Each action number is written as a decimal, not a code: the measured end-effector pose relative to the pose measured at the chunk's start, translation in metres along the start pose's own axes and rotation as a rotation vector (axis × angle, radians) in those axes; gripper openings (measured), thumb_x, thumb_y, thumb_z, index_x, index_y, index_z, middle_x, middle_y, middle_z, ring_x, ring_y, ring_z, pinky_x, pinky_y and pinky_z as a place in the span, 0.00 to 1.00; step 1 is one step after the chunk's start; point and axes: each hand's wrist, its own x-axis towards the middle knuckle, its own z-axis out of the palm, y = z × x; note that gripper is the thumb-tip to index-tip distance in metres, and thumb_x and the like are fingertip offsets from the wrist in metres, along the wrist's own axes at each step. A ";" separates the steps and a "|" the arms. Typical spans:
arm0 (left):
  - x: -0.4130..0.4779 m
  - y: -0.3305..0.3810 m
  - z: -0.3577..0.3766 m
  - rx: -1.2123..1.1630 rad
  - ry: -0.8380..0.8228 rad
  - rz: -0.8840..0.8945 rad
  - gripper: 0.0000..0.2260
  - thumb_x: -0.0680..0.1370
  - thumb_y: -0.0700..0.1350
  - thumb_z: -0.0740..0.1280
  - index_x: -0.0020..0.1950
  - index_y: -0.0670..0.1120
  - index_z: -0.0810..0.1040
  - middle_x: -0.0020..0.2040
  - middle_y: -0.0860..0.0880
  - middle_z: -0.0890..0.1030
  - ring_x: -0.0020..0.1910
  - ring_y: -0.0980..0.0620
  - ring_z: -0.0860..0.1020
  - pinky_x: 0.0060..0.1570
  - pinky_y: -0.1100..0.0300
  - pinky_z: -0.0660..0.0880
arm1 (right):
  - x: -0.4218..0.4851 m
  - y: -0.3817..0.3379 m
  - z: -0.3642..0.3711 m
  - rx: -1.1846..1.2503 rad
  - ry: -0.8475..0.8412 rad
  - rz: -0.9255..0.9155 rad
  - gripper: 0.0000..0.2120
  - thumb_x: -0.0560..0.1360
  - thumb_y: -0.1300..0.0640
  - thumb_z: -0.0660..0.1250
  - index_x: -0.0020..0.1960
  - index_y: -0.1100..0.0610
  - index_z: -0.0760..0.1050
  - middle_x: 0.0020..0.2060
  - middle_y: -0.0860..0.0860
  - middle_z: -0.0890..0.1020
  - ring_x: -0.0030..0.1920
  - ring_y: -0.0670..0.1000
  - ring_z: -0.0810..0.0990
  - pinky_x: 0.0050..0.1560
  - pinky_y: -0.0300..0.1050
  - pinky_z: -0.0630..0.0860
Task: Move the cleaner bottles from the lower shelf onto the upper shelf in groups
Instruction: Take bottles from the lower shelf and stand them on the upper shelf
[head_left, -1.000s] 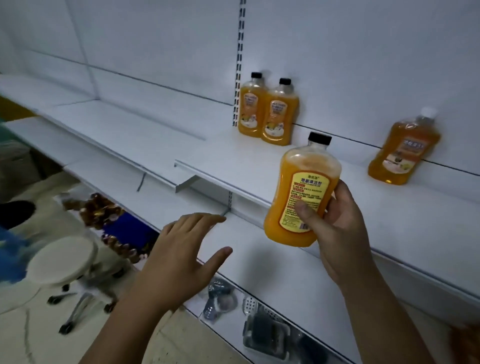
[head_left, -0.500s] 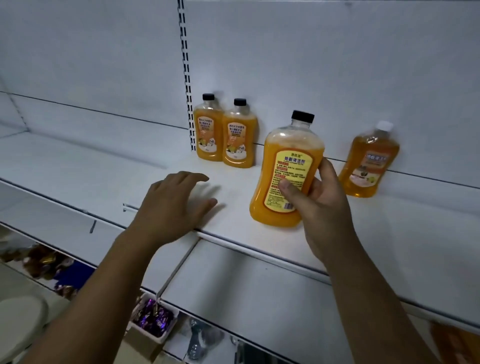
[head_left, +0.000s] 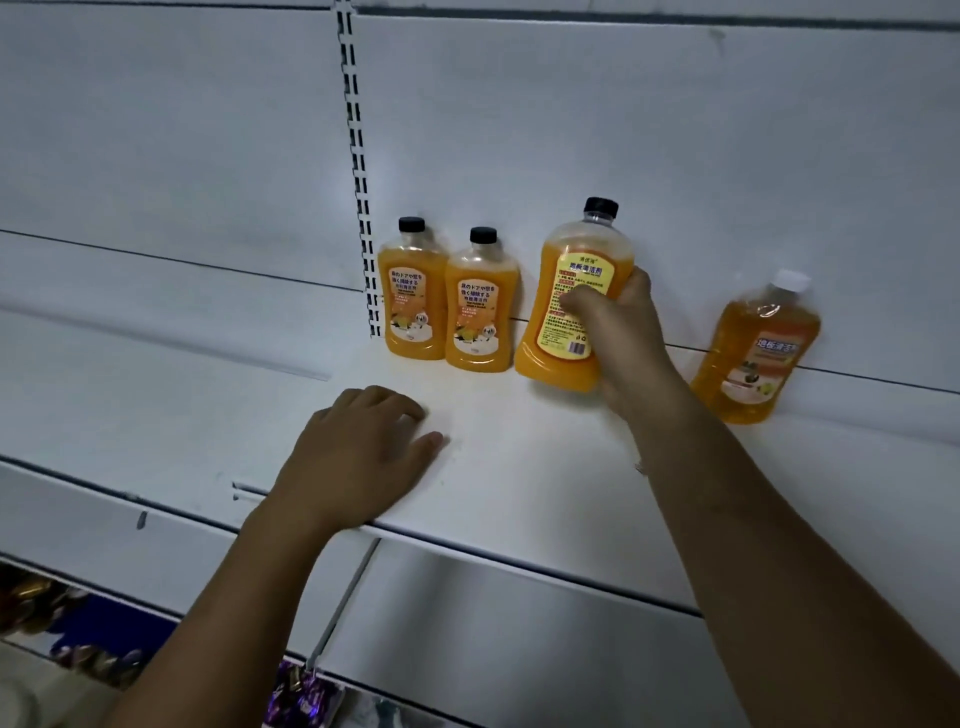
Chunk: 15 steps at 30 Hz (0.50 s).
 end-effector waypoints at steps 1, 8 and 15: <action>0.000 -0.002 0.001 -0.003 0.004 0.006 0.24 0.80 0.69 0.59 0.68 0.58 0.78 0.68 0.57 0.78 0.67 0.53 0.74 0.64 0.49 0.75 | 0.006 0.003 0.005 0.017 0.030 0.019 0.28 0.79 0.54 0.72 0.74 0.49 0.64 0.63 0.51 0.80 0.58 0.54 0.83 0.53 0.50 0.84; 0.002 -0.007 0.006 -0.012 0.025 0.035 0.23 0.80 0.70 0.59 0.67 0.58 0.78 0.67 0.58 0.78 0.67 0.53 0.74 0.65 0.48 0.75 | 0.012 0.022 0.026 -0.093 0.139 -0.069 0.50 0.64 0.42 0.84 0.76 0.49 0.59 0.66 0.48 0.75 0.61 0.52 0.78 0.52 0.44 0.76; 0.001 -0.007 0.005 -0.023 0.029 0.033 0.21 0.80 0.67 0.60 0.66 0.57 0.78 0.67 0.57 0.78 0.67 0.52 0.74 0.65 0.48 0.74 | 0.014 0.036 0.030 -0.218 0.053 -0.170 0.42 0.67 0.45 0.83 0.75 0.47 0.67 0.69 0.47 0.77 0.65 0.53 0.79 0.66 0.59 0.79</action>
